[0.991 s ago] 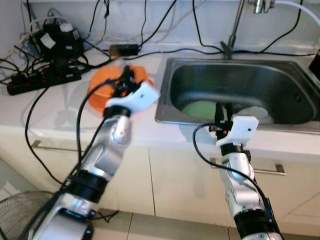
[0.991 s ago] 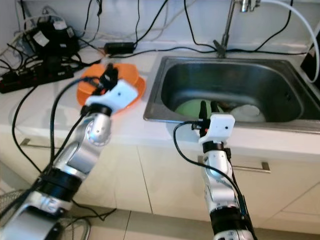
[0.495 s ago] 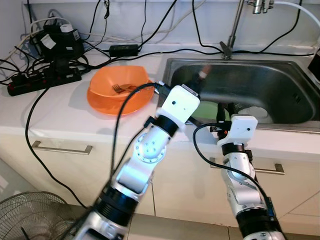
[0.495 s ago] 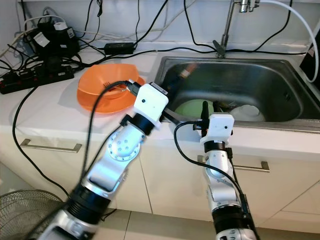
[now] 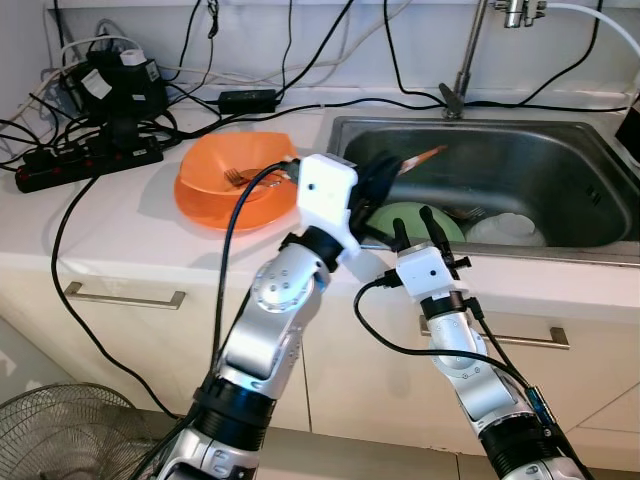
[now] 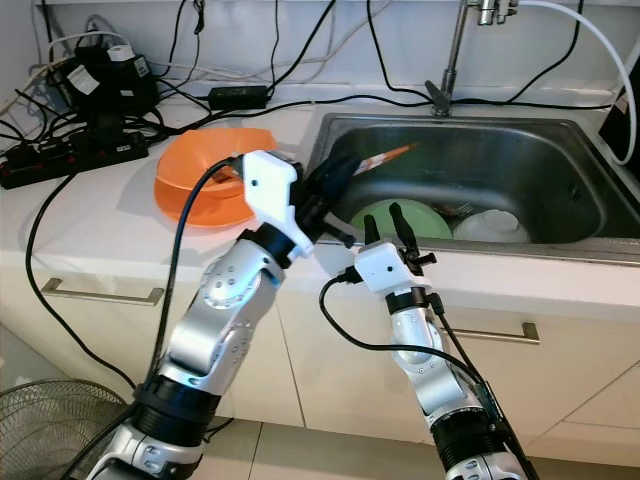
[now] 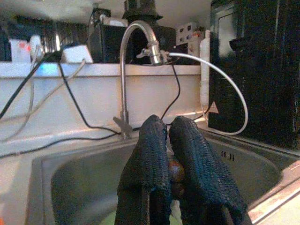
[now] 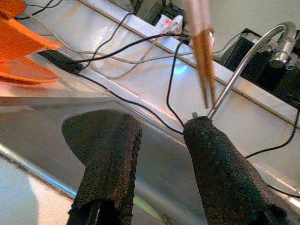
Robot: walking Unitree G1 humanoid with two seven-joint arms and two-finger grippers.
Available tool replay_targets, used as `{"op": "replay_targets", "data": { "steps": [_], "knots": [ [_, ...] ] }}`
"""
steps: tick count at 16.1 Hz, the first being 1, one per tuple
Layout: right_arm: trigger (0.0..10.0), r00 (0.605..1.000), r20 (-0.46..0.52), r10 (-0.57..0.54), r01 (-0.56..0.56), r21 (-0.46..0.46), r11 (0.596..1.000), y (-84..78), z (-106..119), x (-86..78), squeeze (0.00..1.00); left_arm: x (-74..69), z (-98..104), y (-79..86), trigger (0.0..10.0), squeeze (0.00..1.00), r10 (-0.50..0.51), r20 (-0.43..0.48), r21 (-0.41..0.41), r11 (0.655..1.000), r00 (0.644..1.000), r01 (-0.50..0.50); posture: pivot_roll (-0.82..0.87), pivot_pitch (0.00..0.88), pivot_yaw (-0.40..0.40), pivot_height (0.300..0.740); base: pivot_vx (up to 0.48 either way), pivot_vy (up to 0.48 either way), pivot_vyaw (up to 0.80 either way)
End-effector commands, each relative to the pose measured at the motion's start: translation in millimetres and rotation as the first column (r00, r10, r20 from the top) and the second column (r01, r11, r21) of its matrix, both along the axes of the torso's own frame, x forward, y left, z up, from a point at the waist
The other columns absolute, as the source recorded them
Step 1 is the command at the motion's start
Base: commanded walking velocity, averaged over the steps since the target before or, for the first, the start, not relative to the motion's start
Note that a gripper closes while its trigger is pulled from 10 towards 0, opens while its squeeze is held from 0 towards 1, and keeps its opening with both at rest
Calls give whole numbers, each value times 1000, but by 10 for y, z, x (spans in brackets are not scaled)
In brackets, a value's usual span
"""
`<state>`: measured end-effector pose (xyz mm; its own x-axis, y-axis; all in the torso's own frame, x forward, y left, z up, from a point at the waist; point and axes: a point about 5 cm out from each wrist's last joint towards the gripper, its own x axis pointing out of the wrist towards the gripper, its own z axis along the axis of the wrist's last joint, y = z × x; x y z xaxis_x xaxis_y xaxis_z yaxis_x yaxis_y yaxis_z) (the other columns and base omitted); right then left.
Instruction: Kitchen organization
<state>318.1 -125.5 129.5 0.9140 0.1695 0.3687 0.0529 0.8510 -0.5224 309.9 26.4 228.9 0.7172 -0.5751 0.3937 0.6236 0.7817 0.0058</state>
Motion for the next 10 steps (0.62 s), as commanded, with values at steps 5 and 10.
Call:
{"op": "replay_targets", "data": {
  "steps": [5, 10],
  "knots": [
    [10000, 998, 30, -54, 55, -16, 998, -19, 27, 34, 0, 11, -156, 57, 10000, 0, -41, -104, 94, 994, 994, 51, 49, 2, 98, 740, 0, 0, 0],
    [10000, 997, 32, -65, 66, -12, 998, -29, 22, 31, 0, -45, -236, 34, 10000, 0, -100, -151, 135, 984, 983, 120, 50, 16, 97, 740, 0, 0, 0]
  ]
}}
